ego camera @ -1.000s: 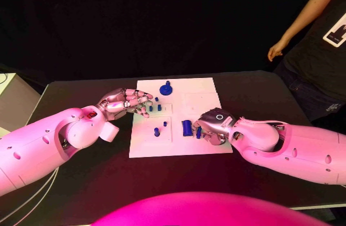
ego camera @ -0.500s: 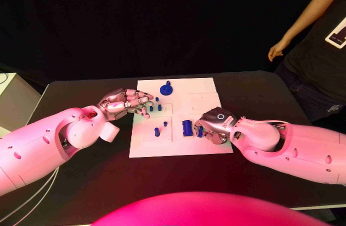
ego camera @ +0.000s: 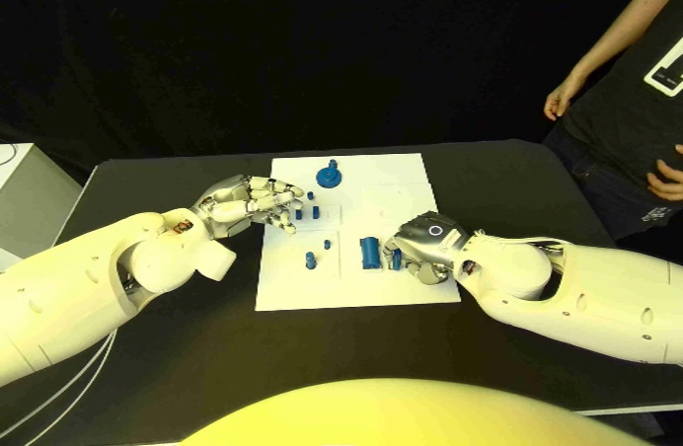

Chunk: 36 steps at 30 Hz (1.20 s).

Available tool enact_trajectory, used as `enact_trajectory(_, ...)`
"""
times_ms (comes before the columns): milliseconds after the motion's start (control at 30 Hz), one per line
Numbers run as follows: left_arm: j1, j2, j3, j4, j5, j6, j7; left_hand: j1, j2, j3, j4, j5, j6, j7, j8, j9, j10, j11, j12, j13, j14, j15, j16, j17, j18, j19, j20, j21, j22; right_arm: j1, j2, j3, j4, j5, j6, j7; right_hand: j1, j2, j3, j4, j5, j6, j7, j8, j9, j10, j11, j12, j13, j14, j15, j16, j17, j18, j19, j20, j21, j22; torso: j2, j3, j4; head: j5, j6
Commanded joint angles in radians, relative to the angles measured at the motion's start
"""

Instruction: Assemble the parts on the task board

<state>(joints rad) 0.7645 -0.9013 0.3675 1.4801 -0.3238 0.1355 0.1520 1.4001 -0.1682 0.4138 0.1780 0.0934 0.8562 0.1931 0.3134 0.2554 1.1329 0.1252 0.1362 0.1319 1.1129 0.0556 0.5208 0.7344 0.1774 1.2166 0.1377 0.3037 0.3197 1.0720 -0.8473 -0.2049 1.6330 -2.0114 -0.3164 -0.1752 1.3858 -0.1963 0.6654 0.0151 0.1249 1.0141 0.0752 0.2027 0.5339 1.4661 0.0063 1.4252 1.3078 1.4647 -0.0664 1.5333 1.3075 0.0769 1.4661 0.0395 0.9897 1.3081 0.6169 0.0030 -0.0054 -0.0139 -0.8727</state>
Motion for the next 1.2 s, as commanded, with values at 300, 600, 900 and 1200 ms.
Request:
enact_trajectory(300,-0.001,0.001,0.000,0.002,-0.001,0.025,-0.002,-0.002,0.007,0.000,0.005,0.000,-0.010,-0.001,-0.007,0.001,-0.007,0.001,0.006,0.001,-0.006,0.001,0.007,0.002,-0.002,-0.006,0.001,0.004,0.002,0.000,0.010,-0.001,0.009,-0.047,0.020,-0.003,0.004,-0.011,0.006,-0.015,-0.009,0.002,-0.008,-0.006,-0.005,0.000,-0.009,-0.003,0.140,0.093,-0.008,-0.003,0.219,0.010,0.033,-0.006,-0.004,0.148,0.000,0.0001,-0.0006,0.000,0.000)
enact_trajectory(600,-0.001,0.001,0.000,0.002,-0.001,0.026,-0.004,-0.002,0.007,0.000,0.005,0.000,-0.010,-0.001,-0.007,0.001,-0.007,0.001,0.006,0.001,-0.006,0.001,0.007,0.002,-0.002,-0.006,0.001,0.004,0.002,0.000,0.012,-0.001,0.008,-0.056,0.030,-0.004,0.005,-0.012,0.009,-0.021,-0.015,0.002,-0.009,-0.009,-0.009,-0.003,-0.011,-0.006,0.138,0.092,-0.009,-0.006,0.216,0.011,0.032,-0.008,-0.011,0.146,0.000,0.0004,-0.0003,0.000,0.000)
enact_trajectory(900,-0.001,0.001,0.000,0.002,-0.002,0.027,-0.005,-0.002,0.007,0.000,0.005,0.000,-0.010,-0.001,-0.007,0.001,-0.007,0.001,0.006,0.001,-0.006,0.001,0.007,0.002,-0.002,-0.006,0.001,0.004,0.002,0.000,0.011,-0.001,0.003,-0.063,0.046,-0.012,0.001,-0.025,0.022,-0.045,-0.035,-0.047,-0.020,-0.050,-0.037,-0.028,-0.029,-0.029,0.119,0.086,-0.023,-0.020,0.203,0.019,0.018,-0.019,-0.062,0.137,0.000,0.0004,-0.0004,0.001,0.000)
enact_trajectory(1200,-0.001,0.000,0.000,0.001,-0.002,0.027,-0.006,-0.002,0.007,-0.001,0.005,0.000,-0.011,0.000,-0.007,0.001,-0.009,0.001,0.007,0.002,-0.008,0.002,0.008,0.003,-0.002,-0.008,0.002,0.005,0.003,0.000,0.010,-0.001,0.001,-0.065,0.052,-0.020,0.003,-0.040,0.030,-0.070,-0.040,-0.110,-0.031,-0.088,-0.063,-0.055,-0.038,-0.060,0.089,0.082,-0.030,-0.027,0.196,0.022,0.011,-0.027,-0.085,0.132,0.000,0.0002,-0.0003,0.001,0.000)
